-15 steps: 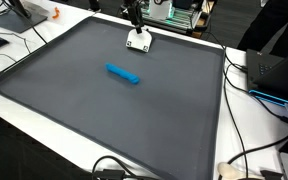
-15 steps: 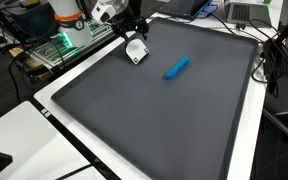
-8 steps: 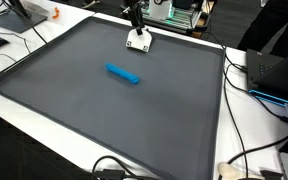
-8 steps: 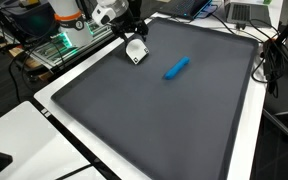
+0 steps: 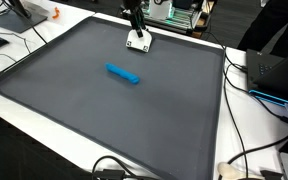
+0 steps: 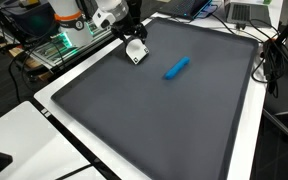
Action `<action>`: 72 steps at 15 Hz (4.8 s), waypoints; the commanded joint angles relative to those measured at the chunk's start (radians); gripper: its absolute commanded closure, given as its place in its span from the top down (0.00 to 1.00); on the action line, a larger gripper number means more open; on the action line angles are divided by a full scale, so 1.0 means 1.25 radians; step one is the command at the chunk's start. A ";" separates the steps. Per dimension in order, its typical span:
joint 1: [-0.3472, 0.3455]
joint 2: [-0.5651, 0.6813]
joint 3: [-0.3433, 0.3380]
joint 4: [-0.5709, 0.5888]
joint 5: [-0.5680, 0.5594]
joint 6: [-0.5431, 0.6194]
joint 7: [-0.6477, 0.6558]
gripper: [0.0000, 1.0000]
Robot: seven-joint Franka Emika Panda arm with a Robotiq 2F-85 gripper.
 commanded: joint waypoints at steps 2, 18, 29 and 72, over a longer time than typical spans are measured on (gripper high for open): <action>0.010 0.004 0.003 -0.004 0.027 0.015 0.009 0.87; 0.011 0.015 0.007 -0.005 0.010 0.039 0.045 0.09; 0.012 0.008 0.009 -0.001 -0.003 0.050 0.069 0.44; 0.037 -0.037 0.068 0.349 -0.453 -0.406 0.005 0.02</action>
